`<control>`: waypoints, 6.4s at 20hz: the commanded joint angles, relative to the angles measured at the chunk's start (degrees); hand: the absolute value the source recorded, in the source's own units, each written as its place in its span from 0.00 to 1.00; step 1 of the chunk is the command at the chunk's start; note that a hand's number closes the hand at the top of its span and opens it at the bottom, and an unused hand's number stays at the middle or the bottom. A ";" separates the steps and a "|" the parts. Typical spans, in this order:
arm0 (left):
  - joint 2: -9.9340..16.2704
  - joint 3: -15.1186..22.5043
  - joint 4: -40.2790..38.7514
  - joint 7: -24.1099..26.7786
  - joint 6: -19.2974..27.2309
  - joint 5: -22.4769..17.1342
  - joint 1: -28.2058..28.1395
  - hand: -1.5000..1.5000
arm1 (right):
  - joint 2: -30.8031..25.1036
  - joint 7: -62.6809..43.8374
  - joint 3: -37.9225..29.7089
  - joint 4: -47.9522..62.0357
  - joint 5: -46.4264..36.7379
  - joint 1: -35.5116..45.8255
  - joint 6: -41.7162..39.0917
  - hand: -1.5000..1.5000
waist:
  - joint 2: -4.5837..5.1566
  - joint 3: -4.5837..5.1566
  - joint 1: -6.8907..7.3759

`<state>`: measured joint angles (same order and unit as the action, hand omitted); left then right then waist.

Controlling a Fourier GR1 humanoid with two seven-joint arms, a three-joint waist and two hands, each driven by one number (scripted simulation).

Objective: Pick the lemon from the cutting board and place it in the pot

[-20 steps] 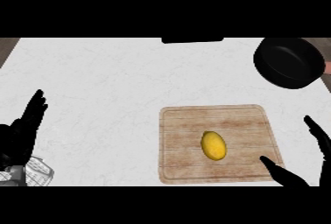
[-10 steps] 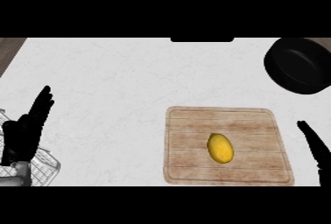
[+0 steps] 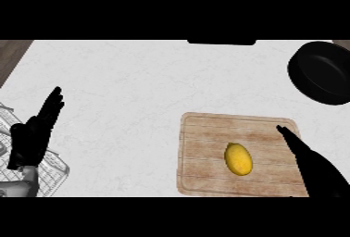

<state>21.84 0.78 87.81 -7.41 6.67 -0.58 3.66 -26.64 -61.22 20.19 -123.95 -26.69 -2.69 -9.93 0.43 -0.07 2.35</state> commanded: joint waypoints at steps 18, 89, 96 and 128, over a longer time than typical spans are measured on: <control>-0.64 -1.58 -0.19 -2.25 0.45 1.29 -3.42 0.50 | 7.88 -15.19 4.20 25.80 9.50 23.12 -10.43 0.00 | -0.36 0.14 -1.48; -2.43 -6.38 4.44 -1.56 -5.93 3.08 -7.35 0.50 | -13.11 48.38 -29.76 38.31 -1.72 41.07 -1.30 1.00 | -0.33 0.07 -1.49; -4.39 -5.40 2.92 -1.80 -3.92 5.20 -4.03 0.50 | -13.89 60.09 -31.28 61.37 -4.07 51.27 2.82 1.00 | 0.04 0.05 -0.67; -5.82 -3.65 3.28 -3.86 -4.32 7.07 0.45 0.50 | -13.17 85.41 -37.56 111.98 -8.54 69.34 12.51 0.00 | 1.83 -0.26 3.48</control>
<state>15.95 -2.41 90.73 -9.01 1.57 6.05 4.60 -39.56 21.91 -15.09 -13.51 -37.11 65.57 2.44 2.13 -0.62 5.60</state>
